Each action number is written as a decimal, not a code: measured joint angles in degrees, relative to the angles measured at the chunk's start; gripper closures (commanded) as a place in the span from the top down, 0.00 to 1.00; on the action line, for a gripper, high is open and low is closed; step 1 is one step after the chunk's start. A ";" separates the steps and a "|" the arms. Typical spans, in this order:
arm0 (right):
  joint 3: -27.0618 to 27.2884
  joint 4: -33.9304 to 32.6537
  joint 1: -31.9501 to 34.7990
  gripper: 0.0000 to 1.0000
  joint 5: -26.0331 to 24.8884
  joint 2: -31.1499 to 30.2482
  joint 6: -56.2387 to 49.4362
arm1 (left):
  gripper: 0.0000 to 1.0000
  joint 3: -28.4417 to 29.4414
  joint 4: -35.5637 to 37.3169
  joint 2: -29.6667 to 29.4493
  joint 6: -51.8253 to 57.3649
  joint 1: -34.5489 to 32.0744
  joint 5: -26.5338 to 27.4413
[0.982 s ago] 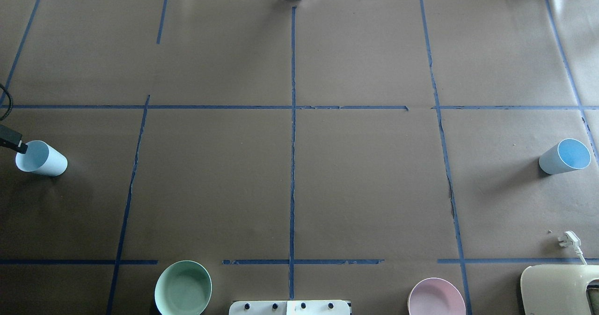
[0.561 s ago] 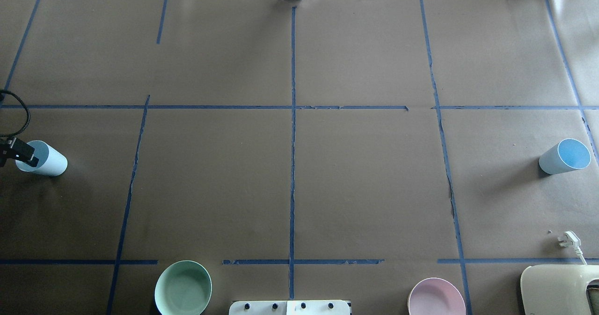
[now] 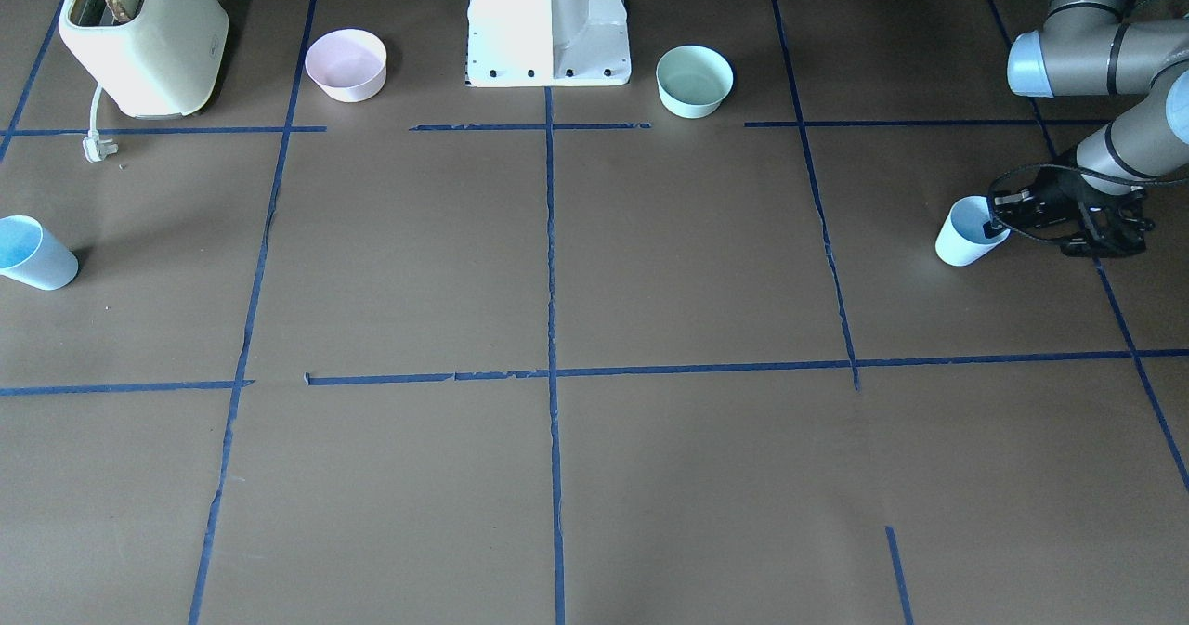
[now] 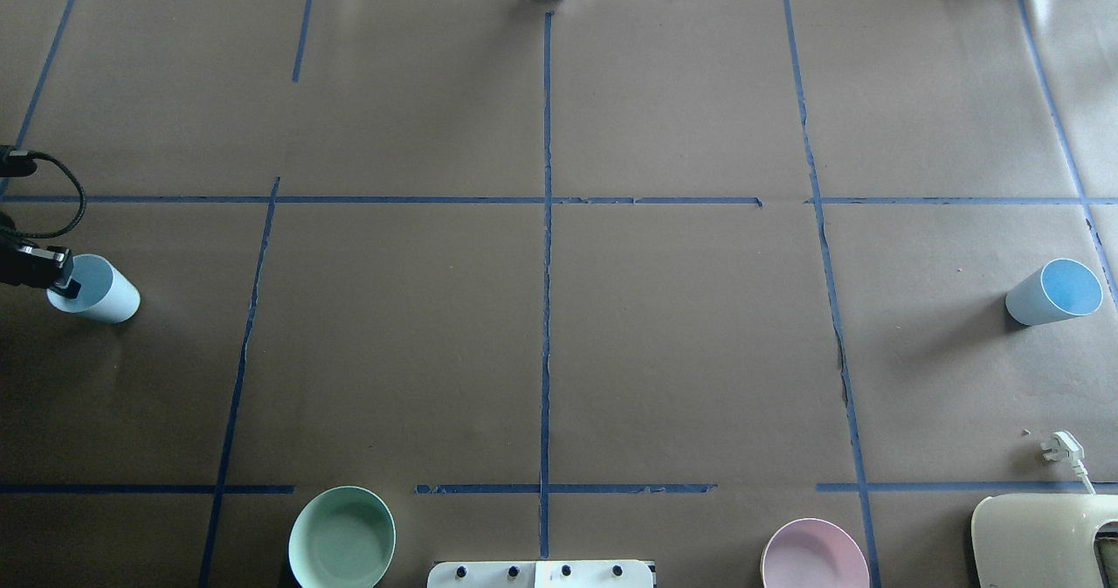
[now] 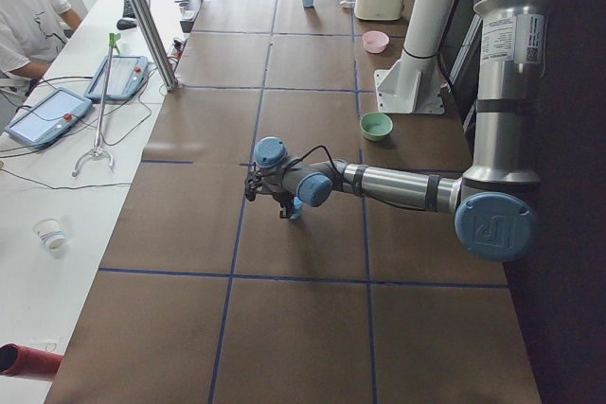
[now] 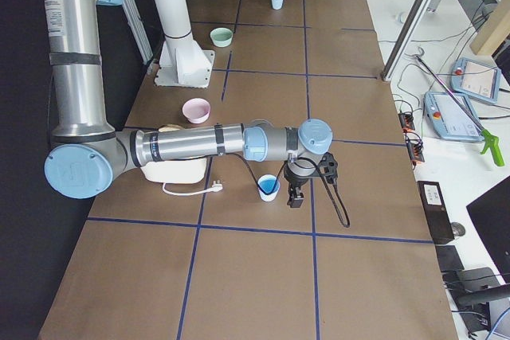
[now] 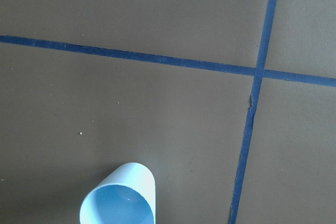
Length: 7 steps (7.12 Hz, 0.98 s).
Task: Stack blue cups with both arms
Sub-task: 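Carry the blue cup with the left gripper to the table center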
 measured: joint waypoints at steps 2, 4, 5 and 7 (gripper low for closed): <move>0.17 0.00 -0.16 1.00 0.00 0.06 0.14 | 0.00 -1.80 0.58 -9.61 -11.93 1.52 -0.18; 0.30 0.00 -0.47 1.00 -0.02 0.24 0.27 | 0.00 -1.26 1.51 -21.99 -26.46 10.41 1.54; 0.32 0.00 -0.67 1.00 -0.06 0.43 0.38 | 0.00 0.42 3.83 -28.92 -31.17 15.51 5.28; 0.73 0.00 -0.77 1.00 -0.08 0.61 0.49 | 0.00 6.53 9.31 -41.51 -33.91 23.50 14.73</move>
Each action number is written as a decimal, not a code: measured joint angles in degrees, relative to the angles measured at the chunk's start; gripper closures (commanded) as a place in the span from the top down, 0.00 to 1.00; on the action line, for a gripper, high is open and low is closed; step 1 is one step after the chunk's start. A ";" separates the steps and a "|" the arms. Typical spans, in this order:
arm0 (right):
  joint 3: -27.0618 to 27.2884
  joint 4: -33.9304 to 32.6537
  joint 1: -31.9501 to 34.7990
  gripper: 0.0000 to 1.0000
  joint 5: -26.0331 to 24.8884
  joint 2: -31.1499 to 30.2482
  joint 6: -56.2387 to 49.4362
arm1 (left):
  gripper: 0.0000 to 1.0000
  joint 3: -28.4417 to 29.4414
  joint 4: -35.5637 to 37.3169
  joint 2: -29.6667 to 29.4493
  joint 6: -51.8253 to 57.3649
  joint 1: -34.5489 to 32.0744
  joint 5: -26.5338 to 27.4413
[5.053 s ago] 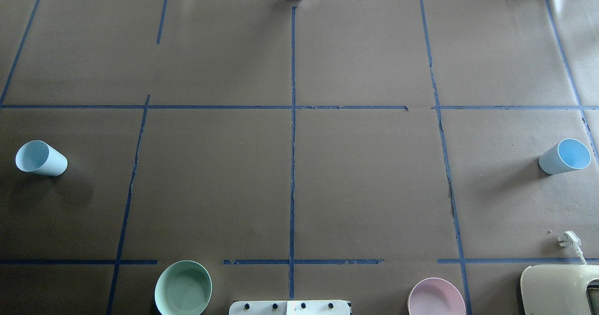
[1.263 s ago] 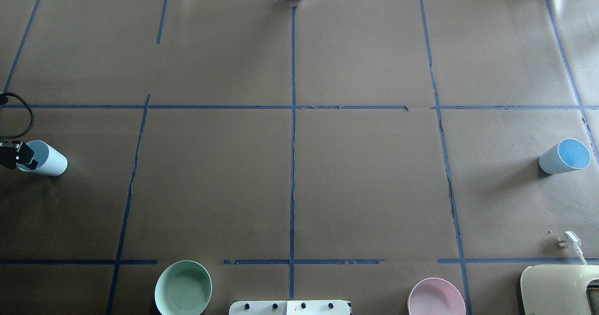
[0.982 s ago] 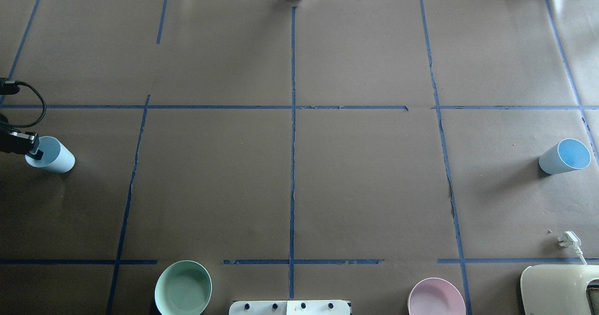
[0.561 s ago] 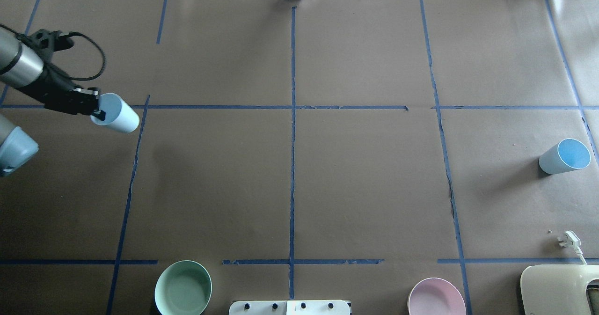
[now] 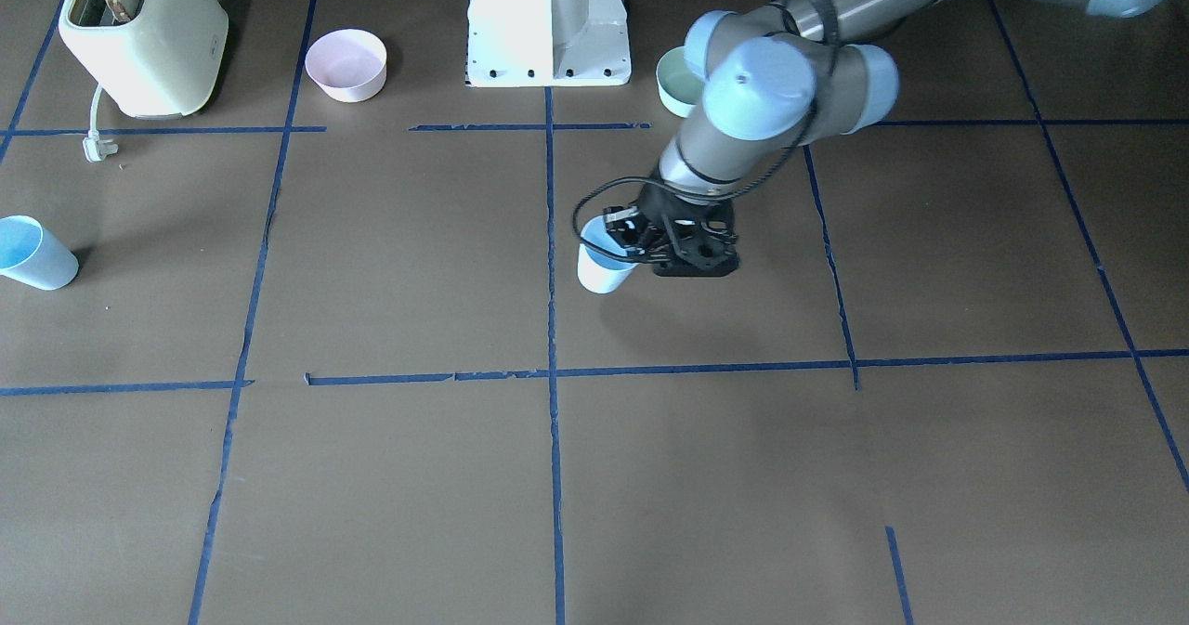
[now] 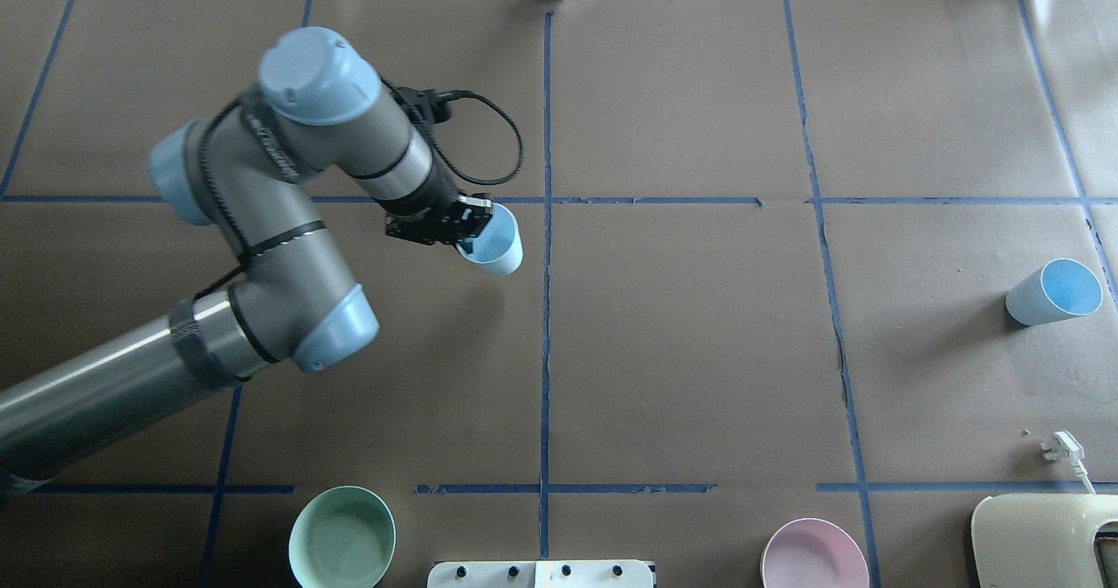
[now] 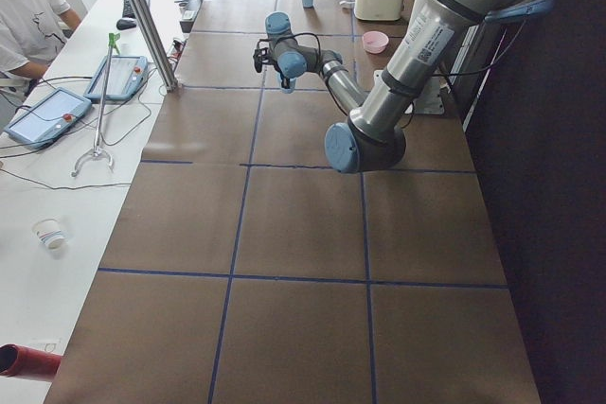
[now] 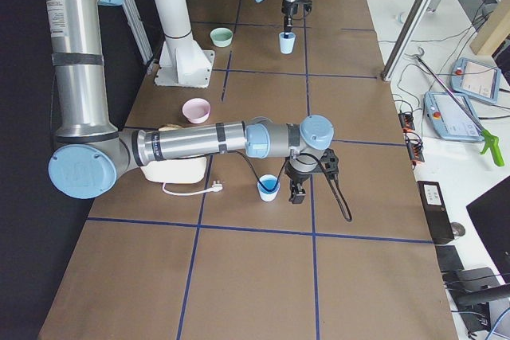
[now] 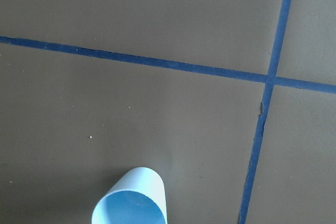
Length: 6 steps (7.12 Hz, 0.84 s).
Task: Stack blue cups with both arms
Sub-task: 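Carry the blue cup with the left gripper to the table center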
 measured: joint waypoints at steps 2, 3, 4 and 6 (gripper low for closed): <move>0.55 -0.02 -0.03 1.00 0.05 0.02 0.07 | 0.00 3.14 1.27 -3.33 -0.04 4.04 4.55; 0.80 -0.04 -0.03 1.00 0.07 -0.01 0.09 | 0.02 3.56 1.46 -3.53 0.00 4.72 5.21; 0.90 -0.04 -0.03 1.00 0.08 -0.04 0.10 | 0.07 3.66 1.59 -3.45 -0.01 4.96 5.42; 0.95 -0.08 -0.03 1.00 0.08 -0.05 0.11 | 0.48 3.61 1.89 -3.34 -0.20 5.13 5.51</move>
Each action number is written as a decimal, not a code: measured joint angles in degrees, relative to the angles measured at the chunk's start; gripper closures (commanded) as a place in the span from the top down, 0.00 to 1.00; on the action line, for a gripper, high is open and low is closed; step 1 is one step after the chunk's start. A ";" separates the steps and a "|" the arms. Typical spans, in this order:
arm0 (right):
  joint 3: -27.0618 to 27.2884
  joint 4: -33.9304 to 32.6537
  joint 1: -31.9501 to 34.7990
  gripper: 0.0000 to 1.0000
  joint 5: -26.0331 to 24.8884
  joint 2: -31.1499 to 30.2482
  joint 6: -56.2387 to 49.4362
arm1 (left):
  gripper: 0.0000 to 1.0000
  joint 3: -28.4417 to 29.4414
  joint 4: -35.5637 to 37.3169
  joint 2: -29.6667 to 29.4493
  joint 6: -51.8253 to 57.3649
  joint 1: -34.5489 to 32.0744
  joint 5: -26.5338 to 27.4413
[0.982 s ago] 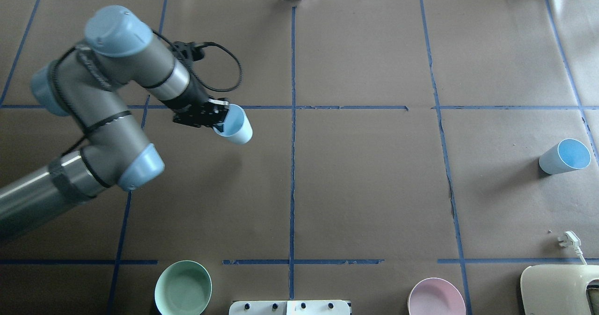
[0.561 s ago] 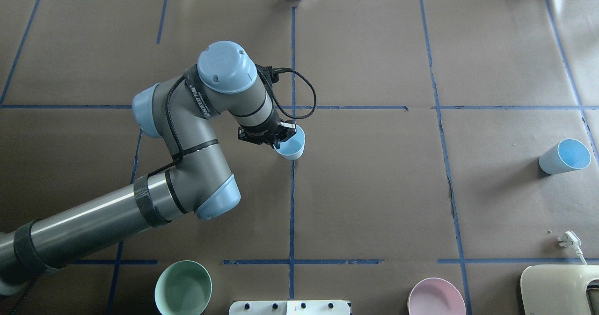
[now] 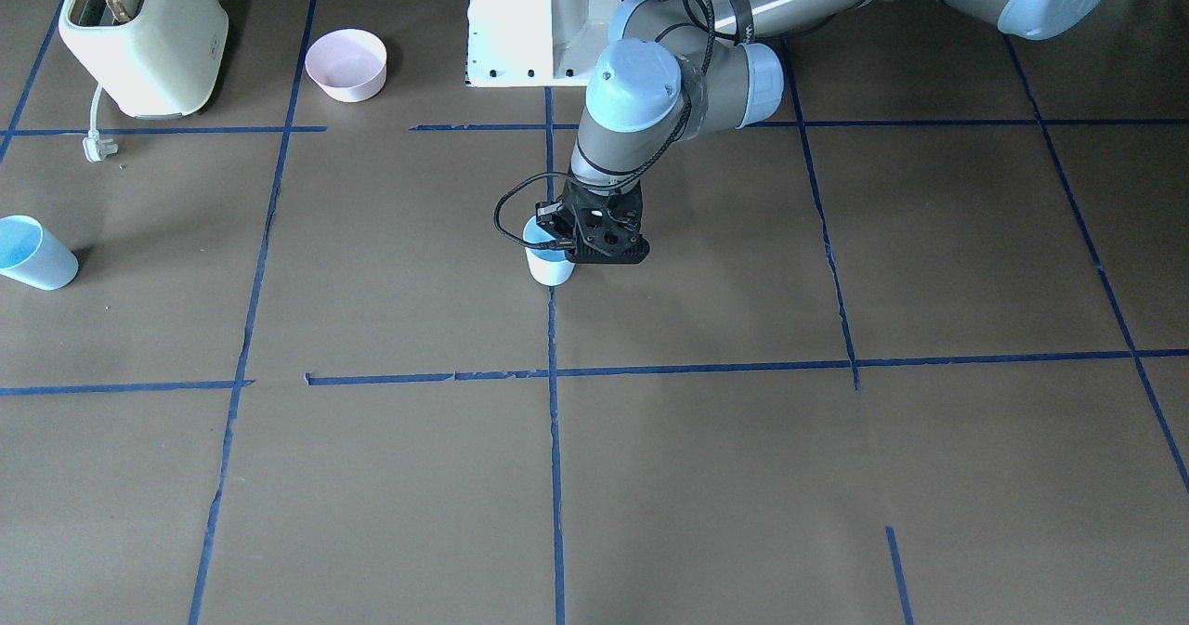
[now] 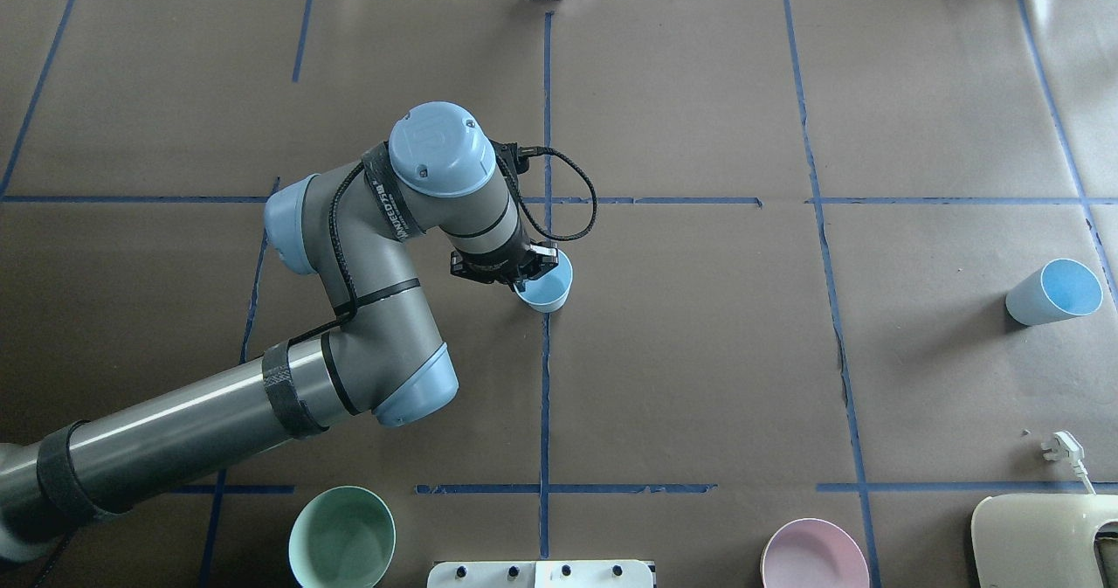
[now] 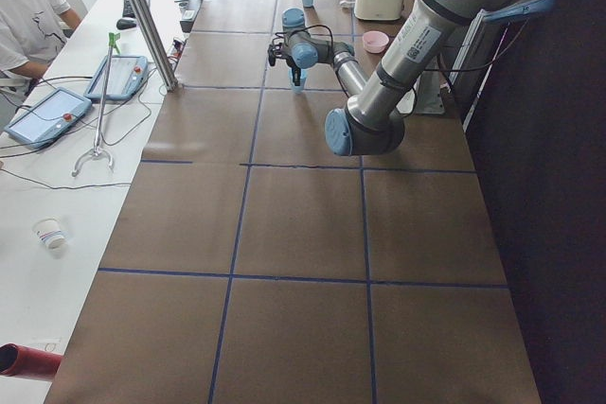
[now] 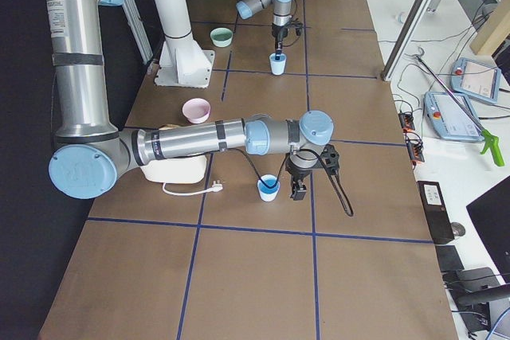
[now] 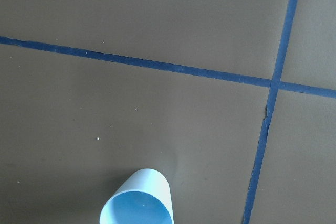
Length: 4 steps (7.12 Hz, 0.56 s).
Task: Stack blue cups with both arms
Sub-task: 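Release the cup and lift the left gripper while the right gripper grasps the other cup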
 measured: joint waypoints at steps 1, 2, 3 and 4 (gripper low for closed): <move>0.00 0.00 0.00 1.00 0.00 0.00 0.00 | 0.87 -0.02 0.07 0.04 -0.08 0.09 -0.01; 0.00 -0.01 0.00 1.00 0.00 -0.06 0.00 | 1.00 -0.13 0.09 0.08 -0.12 0.14 -0.05; -0.04 -0.01 -0.08 1.00 0.00 -0.19 0.00 | 1.00 -0.67 0.08 0.16 -0.13 0.13 -0.09; -0.07 -0.01 -0.14 1.00 0.00 -0.43 0.00 | 1.00 -2.73 0.10 0.72 -0.20 -0.32 -0.24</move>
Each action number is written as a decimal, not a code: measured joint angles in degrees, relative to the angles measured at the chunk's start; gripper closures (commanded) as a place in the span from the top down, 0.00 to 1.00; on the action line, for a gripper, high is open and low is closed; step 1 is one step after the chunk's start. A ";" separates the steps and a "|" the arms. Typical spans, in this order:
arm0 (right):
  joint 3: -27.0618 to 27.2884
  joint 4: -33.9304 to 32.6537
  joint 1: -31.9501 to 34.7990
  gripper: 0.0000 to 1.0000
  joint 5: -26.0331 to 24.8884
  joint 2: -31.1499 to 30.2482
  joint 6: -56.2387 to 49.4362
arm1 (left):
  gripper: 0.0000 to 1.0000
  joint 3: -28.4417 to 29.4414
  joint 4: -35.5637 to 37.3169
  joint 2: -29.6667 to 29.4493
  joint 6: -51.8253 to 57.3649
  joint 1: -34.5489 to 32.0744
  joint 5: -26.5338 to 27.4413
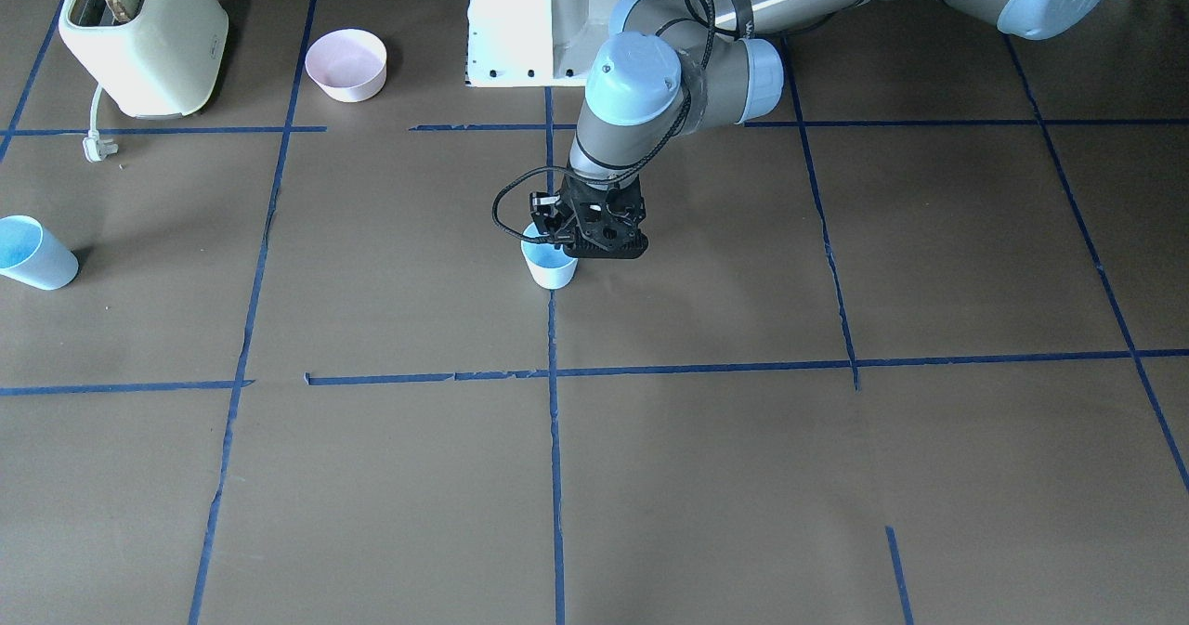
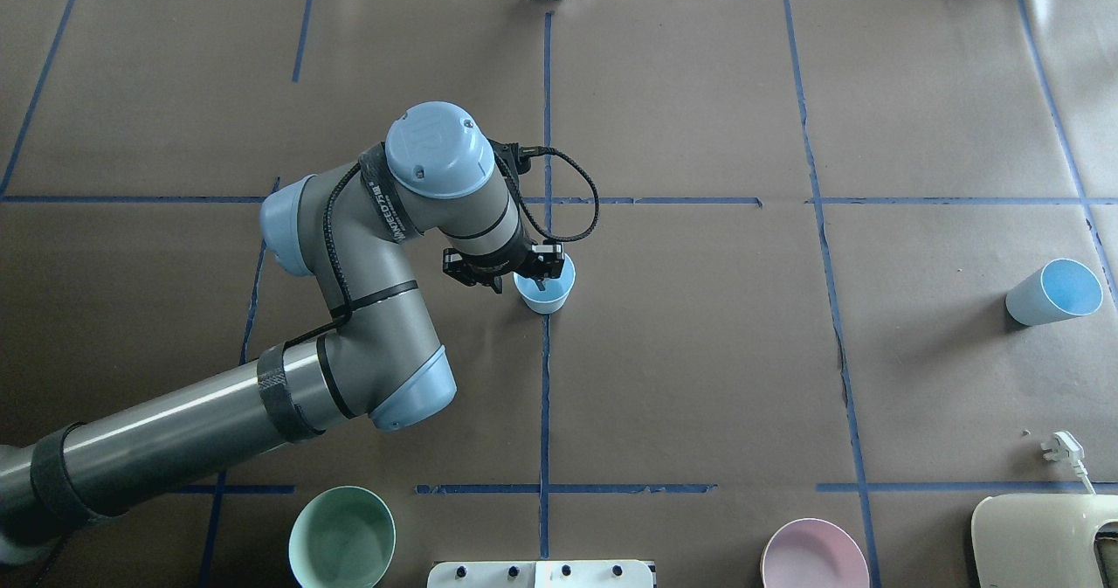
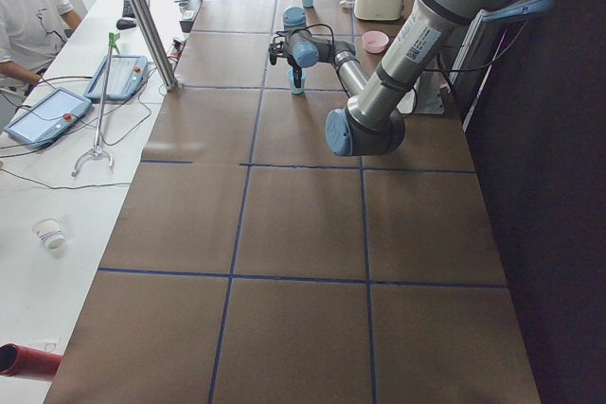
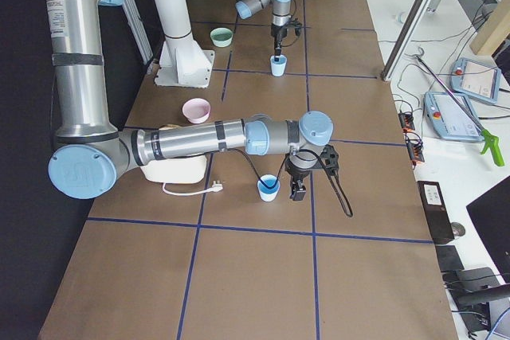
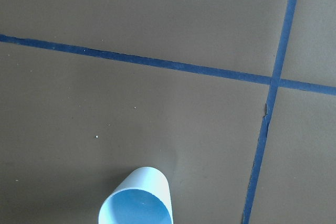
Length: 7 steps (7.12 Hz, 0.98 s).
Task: Stack blue cups with both arms
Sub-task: 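Release the cup and lift the left gripper while the right gripper grasps the other cup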
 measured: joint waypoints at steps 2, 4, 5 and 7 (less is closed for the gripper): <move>-0.17 1.56 -0.89 1.00 -0.14 -1.32 2.18 | 1.00 -8.85 0.02 4.33 -0.14 -4.57 -1.33; -0.62 14.74 -4.68 0.99 -0.61 -6.03 13.59 | 1.00 -12.54 0.00 6.71 -0.12 -10.77 -5.81; -1.39 22.52 -6.95 0.99 -1.19 -7.92 20.98 | 1.00 -12.94 -0.03 7.19 -0.12 -12.57 -7.56; -4.22 29.69 -9.68 0.98 -2.52 -9.11 26.79 | 1.00 -13.13 -0.06 7.51 -0.11 -13.67 -8.59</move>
